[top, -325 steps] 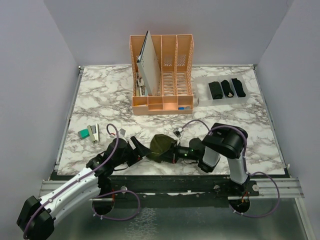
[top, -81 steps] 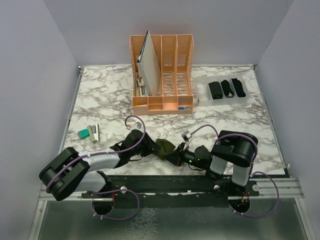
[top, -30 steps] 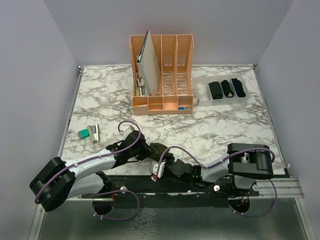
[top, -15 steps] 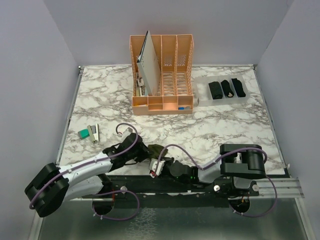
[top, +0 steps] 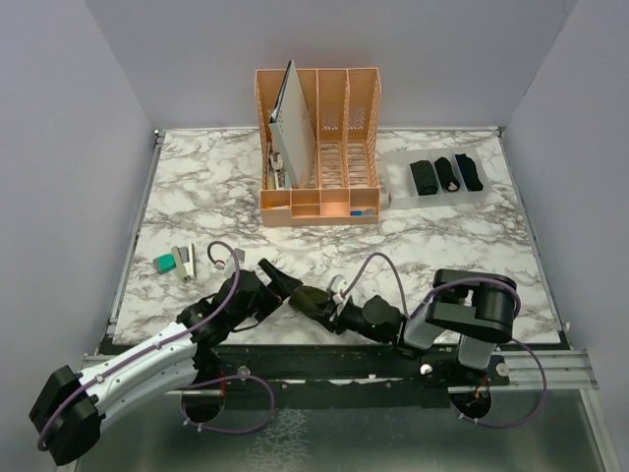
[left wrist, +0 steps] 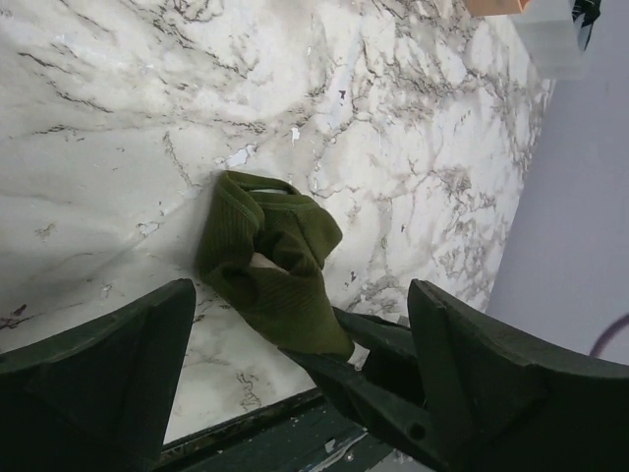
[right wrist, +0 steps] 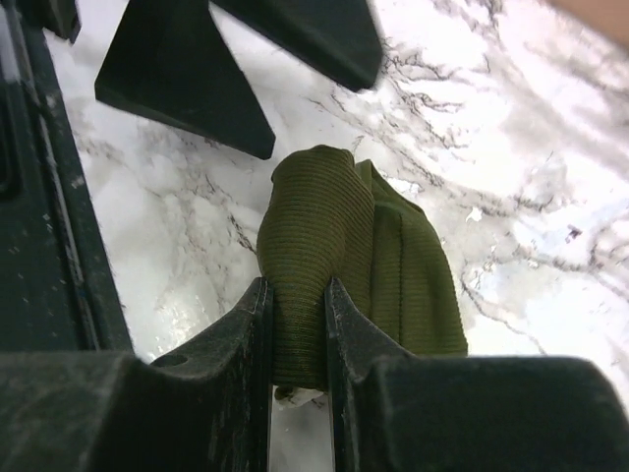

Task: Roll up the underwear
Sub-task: Roll the underwear to the corner of the board.

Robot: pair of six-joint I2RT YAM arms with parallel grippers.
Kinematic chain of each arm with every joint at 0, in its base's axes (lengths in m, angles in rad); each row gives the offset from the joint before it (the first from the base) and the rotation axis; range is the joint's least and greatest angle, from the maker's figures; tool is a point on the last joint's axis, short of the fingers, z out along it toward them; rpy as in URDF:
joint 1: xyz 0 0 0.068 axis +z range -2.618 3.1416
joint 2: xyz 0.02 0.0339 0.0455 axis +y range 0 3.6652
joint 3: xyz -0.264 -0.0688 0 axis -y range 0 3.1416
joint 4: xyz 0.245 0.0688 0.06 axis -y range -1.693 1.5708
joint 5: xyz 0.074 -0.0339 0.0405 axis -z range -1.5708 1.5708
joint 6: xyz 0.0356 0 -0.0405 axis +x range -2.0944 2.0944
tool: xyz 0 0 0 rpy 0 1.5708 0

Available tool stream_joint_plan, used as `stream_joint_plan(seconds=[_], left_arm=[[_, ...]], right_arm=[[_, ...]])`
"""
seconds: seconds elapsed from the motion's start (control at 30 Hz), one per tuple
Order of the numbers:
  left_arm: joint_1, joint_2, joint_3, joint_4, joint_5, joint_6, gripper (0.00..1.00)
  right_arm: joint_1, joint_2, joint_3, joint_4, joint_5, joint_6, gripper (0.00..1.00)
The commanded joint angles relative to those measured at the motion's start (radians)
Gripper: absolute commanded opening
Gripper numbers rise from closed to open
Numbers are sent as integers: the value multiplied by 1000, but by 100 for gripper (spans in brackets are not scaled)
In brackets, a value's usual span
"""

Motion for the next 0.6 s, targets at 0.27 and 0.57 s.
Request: stream_joint_plan(seconds=[0.27,0.57], left_arm=[[2,-18,-86,161,48,132,95],[0,184,-103,392,114,127,94]], right_arm=[[-185,177,-105,141,-202,485,12],[-224,202,-101,146,-241,520,12]])
